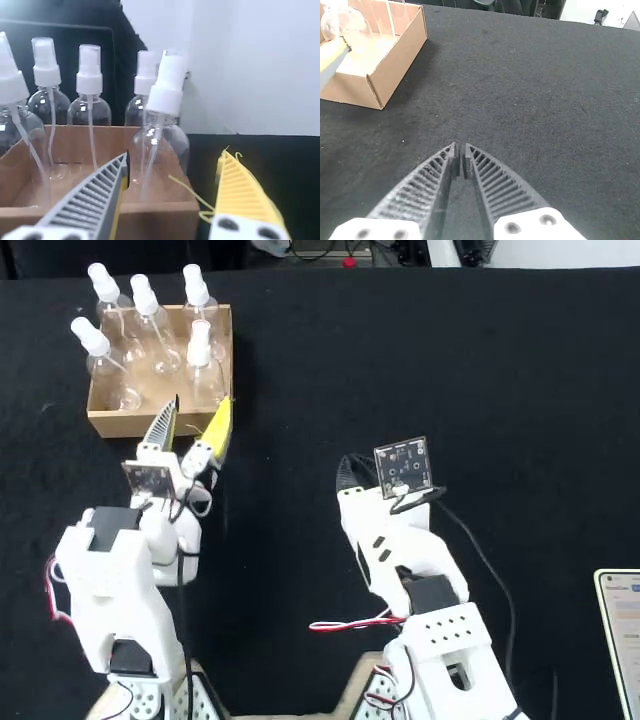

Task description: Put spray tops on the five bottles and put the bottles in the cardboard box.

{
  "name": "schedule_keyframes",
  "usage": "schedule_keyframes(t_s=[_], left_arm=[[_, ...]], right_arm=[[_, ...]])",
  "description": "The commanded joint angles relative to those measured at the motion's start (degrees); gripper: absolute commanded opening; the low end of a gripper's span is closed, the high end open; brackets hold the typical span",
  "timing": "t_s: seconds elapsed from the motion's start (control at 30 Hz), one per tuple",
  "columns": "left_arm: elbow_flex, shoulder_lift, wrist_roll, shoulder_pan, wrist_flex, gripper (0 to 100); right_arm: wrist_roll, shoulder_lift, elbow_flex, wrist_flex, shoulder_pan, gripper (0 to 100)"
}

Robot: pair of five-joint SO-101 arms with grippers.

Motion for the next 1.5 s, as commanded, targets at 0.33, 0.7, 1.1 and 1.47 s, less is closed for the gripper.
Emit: schedule_keyframes(t_s=[0.33, 0.7, 1.1, 1.47], left_arm=[[20.35, -20.40, -0.62, 1.54, -2.37, 27], [23.34, -41.41, -0.70, 1.54, -2.11, 27], [8.22, -71.03, -6.68, 1.63, 54.33, 27], [13.58, -75.60, -6.77, 0.22, 76.84, 27]], right_arm=[[0.44, -1.01, -0.57, -1.85, -0.26, 1.2], [0.44, -1.01, -0.48, -1.85, -0.26, 1.2], [0.44, -1.01, -0.40, -1.85, -0.26, 1.2], [0.44, -1.01, -0.40, -1.85, -0.26, 1.2]])
